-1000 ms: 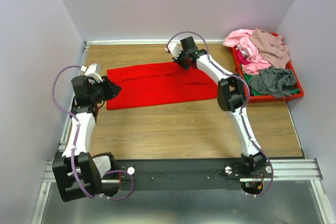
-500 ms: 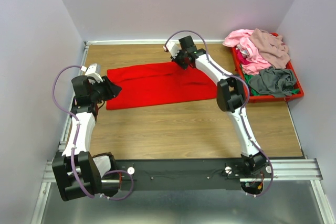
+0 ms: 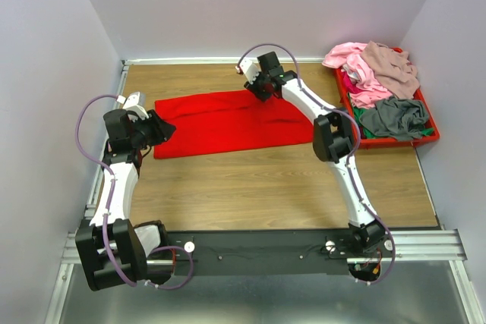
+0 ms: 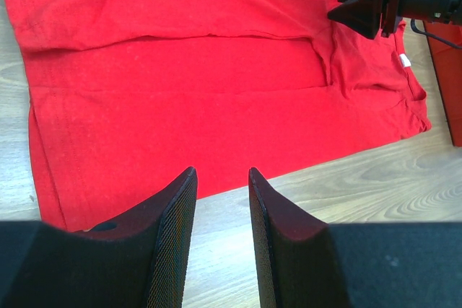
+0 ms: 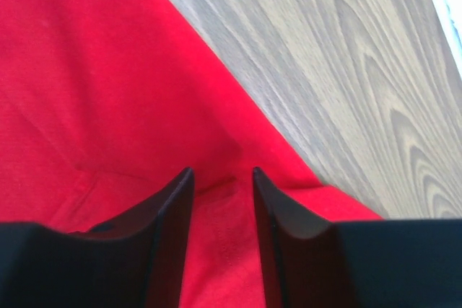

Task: Fold and stack the t-shirts
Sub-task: Fold the tshirt

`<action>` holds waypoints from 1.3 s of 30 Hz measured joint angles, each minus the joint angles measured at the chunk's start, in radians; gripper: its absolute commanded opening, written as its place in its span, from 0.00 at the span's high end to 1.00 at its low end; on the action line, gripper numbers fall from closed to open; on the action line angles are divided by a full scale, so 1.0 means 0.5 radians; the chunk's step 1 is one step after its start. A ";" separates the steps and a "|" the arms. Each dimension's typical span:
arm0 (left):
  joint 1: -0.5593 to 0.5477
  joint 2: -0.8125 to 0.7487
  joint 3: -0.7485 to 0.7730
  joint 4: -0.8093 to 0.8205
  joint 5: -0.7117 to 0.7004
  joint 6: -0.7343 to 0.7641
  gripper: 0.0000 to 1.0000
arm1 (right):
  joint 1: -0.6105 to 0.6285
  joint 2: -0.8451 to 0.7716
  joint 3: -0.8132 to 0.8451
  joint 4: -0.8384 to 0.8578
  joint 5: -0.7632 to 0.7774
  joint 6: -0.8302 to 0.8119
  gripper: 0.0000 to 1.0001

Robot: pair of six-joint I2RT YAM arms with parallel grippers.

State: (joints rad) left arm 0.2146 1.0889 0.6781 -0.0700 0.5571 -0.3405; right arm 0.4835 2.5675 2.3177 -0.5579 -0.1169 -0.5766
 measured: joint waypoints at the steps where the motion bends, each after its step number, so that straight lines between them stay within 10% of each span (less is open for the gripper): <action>1: 0.000 0.000 0.000 0.000 0.000 -0.001 0.57 | 0.000 0.000 0.000 0.000 0.011 0.001 0.52; 26: 0.000 -0.001 0.000 0.000 0.000 0.000 0.57 | 0.000 -0.037 -0.137 0.052 0.162 0.091 0.59; 39: 0.000 -0.001 0.000 0.000 0.000 0.000 0.57 | 0.000 -0.037 -0.139 0.051 0.163 0.130 0.91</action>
State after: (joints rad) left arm 0.2146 1.0885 0.6781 -0.0700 0.5571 -0.3405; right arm 0.4835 2.5488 2.2482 -0.5323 -0.0357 -0.5117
